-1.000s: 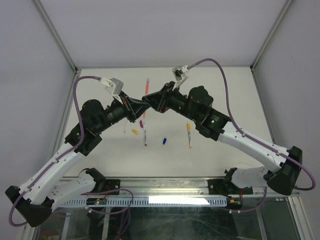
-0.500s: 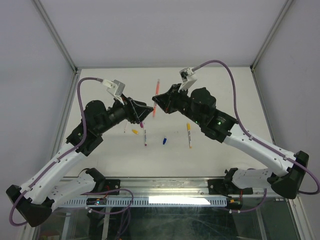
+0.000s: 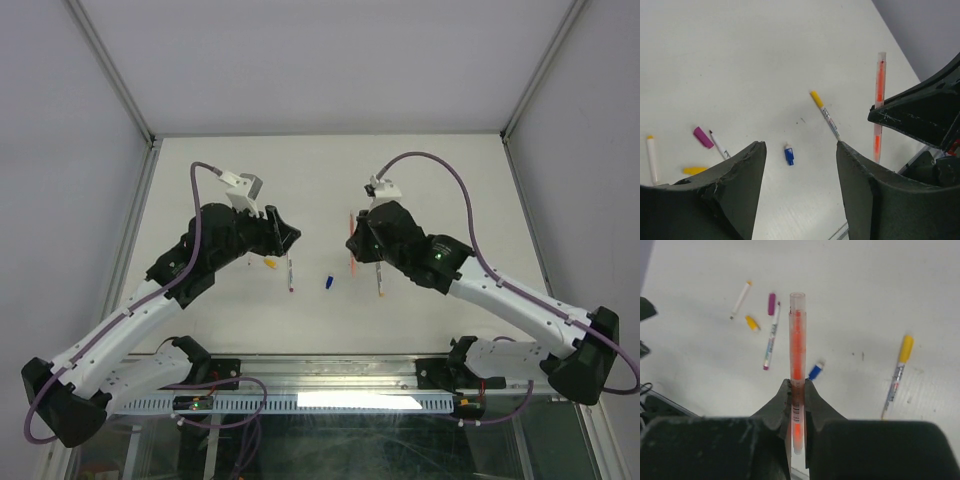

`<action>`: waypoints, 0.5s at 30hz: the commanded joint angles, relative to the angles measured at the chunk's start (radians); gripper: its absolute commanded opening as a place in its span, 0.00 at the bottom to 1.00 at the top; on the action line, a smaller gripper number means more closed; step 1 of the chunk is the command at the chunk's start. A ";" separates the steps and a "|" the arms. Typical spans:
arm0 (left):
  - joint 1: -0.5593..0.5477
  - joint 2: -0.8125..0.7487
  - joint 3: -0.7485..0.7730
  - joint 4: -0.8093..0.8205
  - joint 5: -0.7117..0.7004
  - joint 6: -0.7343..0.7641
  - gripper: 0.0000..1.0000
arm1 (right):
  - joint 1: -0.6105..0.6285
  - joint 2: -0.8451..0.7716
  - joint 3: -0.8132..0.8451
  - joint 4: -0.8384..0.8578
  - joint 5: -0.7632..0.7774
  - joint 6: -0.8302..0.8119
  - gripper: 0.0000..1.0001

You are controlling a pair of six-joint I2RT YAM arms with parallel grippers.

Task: Insert the pens into the pen caps

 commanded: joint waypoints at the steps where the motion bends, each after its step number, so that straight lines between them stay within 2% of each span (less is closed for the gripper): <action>1: 0.001 -0.012 -0.031 -0.011 -0.051 0.008 0.60 | -0.026 0.006 -0.052 -0.083 -0.033 0.049 0.01; 8: 0.000 -0.006 -0.057 -0.012 -0.082 0.004 0.63 | -0.099 0.136 -0.085 -0.066 -0.126 0.037 0.03; 15: 0.000 -0.022 -0.070 -0.029 -0.124 -0.006 0.67 | -0.133 0.284 -0.092 -0.036 -0.103 0.000 0.03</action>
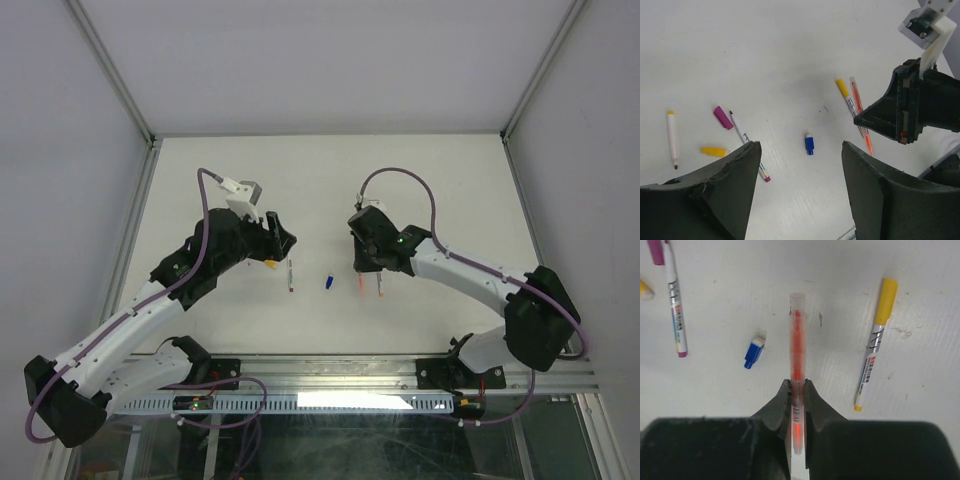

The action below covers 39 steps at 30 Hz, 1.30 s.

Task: Insert the pens into the pen caps

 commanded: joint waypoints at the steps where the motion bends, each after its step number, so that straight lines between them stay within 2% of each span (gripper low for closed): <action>1: 0.000 -0.026 -0.009 0.011 -0.051 -0.007 0.67 | -0.027 0.065 0.012 0.040 0.004 -0.029 0.03; 14: 0.046 -0.178 0.053 -0.059 -0.239 -0.071 0.70 | -0.081 0.243 0.014 0.068 0.010 -0.058 0.06; 22: 0.046 -0.182 0.048 -0.078 -0.246 -0.074 0.71 | -0.092 0.309 0.019 0.077 0.031 -0.058 0.12; 30: 0.046 -0.179 0.013 -0.085 -0.258 -0.110 0.72 | -0.097 0.306 0.016 0.078 0.035 -0.056 0.23; 39: 0.071 -0.128 -0.018 -0.082 -0.266 -0.125 0.74 | -0.096 0.221 0.024 0.059 0.021 -0.054 0.27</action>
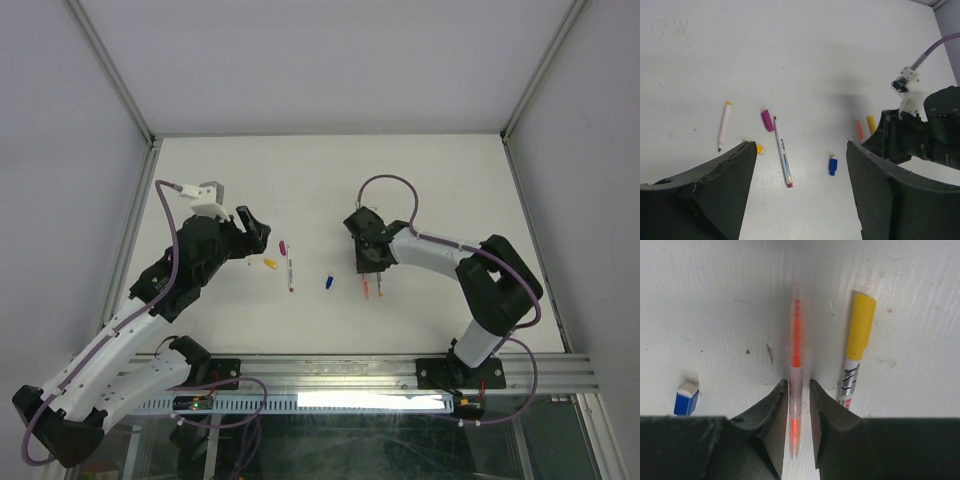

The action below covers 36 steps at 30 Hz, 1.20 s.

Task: Insert the pens into the pen caps

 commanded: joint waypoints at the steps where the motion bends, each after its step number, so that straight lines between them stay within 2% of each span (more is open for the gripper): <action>1: 0.029 0.027 -0.016 0.021 -0.024 -0.014 0.73 | -0.006 -0.092 0.019 -0.005 0.017 -0.010 0.27; 9: 0.094 0.095 -0.054 0.037 0.015 -0.005 0.68 | -0.003 -0.243 0.043 0.046 -0.062 -0.071 0.29; 13: 0.132 0.162 -0.043 0.040 0.020 0.027 0.64 | 0.005 -0.254 0.054 0.053 -0.147 -0.077 0.29; 17: 0.154 0.239 -0.027 0.051 0.032 0.056 0.60 | 0.027 -0.262 0.063 0.056 -0.166 -0.078 0.29; 25: 0.155 0.382 -0.016 0.095 0.160 0.063 0.56 | 0.078 -0.279 0.067 0.079 -0.181 -0.054 0.30; 28: 0.117 0.428 -0.027 0.142 0.197 0.028 0.55 | 0.081 -0.284 0.062 0.081 -0.167 -0.039 0.30; 36: -0.034 0.585 0.001 0.167 0.115 -0.092 0.50 | 0.079 -0.340 0.012 0.086 -0.101 -0.013 0.29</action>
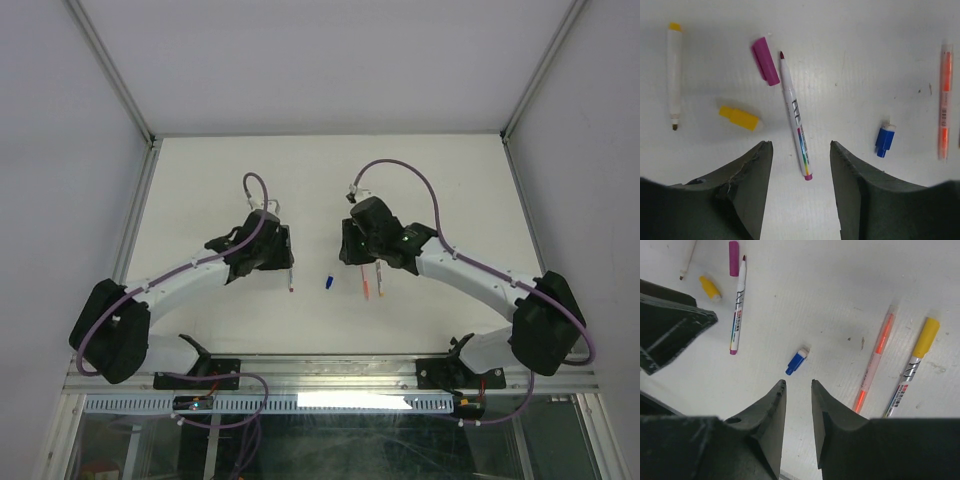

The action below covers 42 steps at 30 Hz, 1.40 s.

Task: Insert the pens into the pen caps

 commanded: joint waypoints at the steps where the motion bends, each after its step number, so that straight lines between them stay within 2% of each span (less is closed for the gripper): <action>1: -0.053 0.048 0.049 0.063 -0.036 -0.086 0.50 | 0.000 -0.076 -0.016 0.040 0.049 0.020 0.30; 7: -0.091 0.159 0.087 0.050 -0.070 -0.126 0.45 | -0.024 -0.119 -0.053 0.049 0.037 0.038 0.29; 19: -0.116 0.261 0.108 0.005 -0.109 -0.129 0.38 | -0.047 -0.169 -0.063 0.048 0.023 0.043 0.29; 23: -0.119 0.284 0.107 0.003 -0.104 -0.128 0.31 | -0.046 -0.177 -0.065 0.042 0.026 0.041 0.29; 30: -0.124 0.295 0.104 0.003 -0.097 -0.120 0.10 | -0.047 -0.221 -0.067 0.015 0.044 0.039 0.29; 35: -0.128 0.220 0.073 0.042 -0.086 -0.090 0.03 | -0.069 -0.264 -0.077 0.028 0.037 0.069 0.28; 42: -0.130 -0.078 -0.031 0.236 0.071 -0.016 0.04 | -0.069 -0.327 -0.126 0.188 -0.073 0.199 0.30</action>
